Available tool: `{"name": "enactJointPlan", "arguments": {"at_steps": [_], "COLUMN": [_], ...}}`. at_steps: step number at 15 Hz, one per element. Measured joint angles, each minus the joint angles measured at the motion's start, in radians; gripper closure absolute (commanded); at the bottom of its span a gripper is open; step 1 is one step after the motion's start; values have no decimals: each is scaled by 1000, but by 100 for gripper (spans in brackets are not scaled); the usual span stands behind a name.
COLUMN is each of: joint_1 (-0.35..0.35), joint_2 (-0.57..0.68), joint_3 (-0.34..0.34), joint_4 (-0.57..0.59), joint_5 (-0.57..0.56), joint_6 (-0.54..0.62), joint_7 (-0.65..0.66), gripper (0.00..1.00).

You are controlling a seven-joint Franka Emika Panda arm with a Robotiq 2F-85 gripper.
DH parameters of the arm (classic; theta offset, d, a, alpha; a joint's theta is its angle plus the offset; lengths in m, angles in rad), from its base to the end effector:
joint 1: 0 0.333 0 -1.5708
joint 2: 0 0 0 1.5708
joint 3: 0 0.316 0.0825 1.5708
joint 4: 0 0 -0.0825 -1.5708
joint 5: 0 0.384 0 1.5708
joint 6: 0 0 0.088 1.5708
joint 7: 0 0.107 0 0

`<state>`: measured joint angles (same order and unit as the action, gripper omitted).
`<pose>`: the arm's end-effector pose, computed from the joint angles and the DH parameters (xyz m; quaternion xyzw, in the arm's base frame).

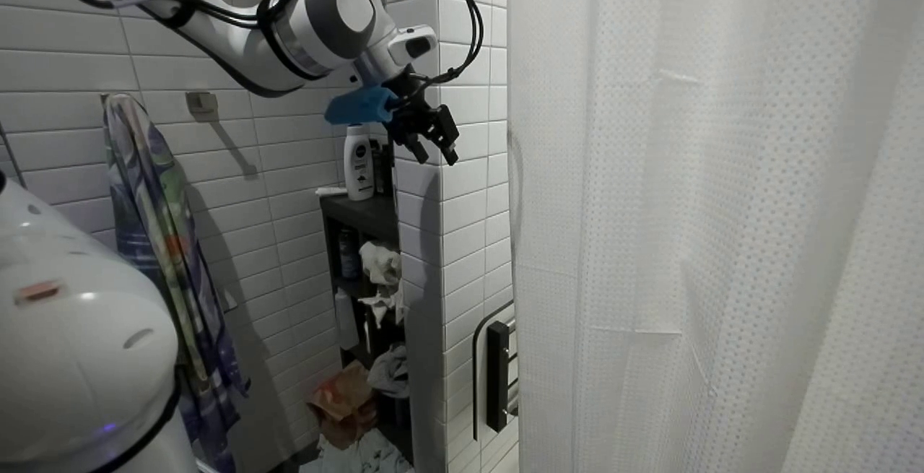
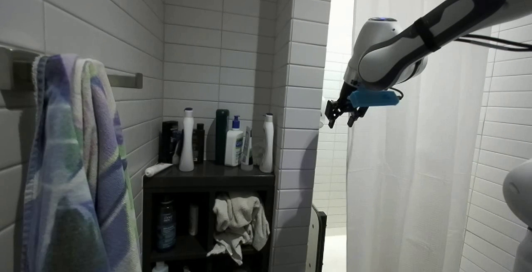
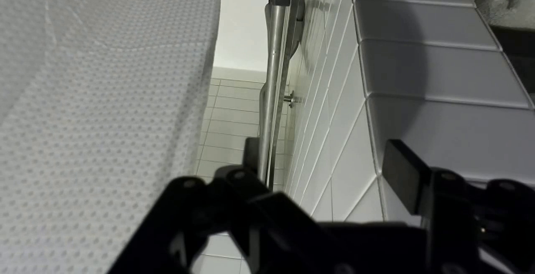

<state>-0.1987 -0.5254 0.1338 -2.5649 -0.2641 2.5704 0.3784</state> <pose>0.4230 -0.0198 0.4974 0.9502 -0.1234 0.2714 0.0906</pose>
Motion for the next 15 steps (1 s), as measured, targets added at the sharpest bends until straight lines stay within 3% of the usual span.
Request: {"name": "enactJointPlan", "arguments": {"at_steps": [10,11,15], "joint_1": [0,0,0], "joint_2": [0,0,0], "joint_3": [0,0,-1], "joint_4": [0,0,-1], "joint_5": [0,0,0], "joint_6": [0,0,0], "joint_7": [0,0,-1], "gripper": [22,6,0]}}
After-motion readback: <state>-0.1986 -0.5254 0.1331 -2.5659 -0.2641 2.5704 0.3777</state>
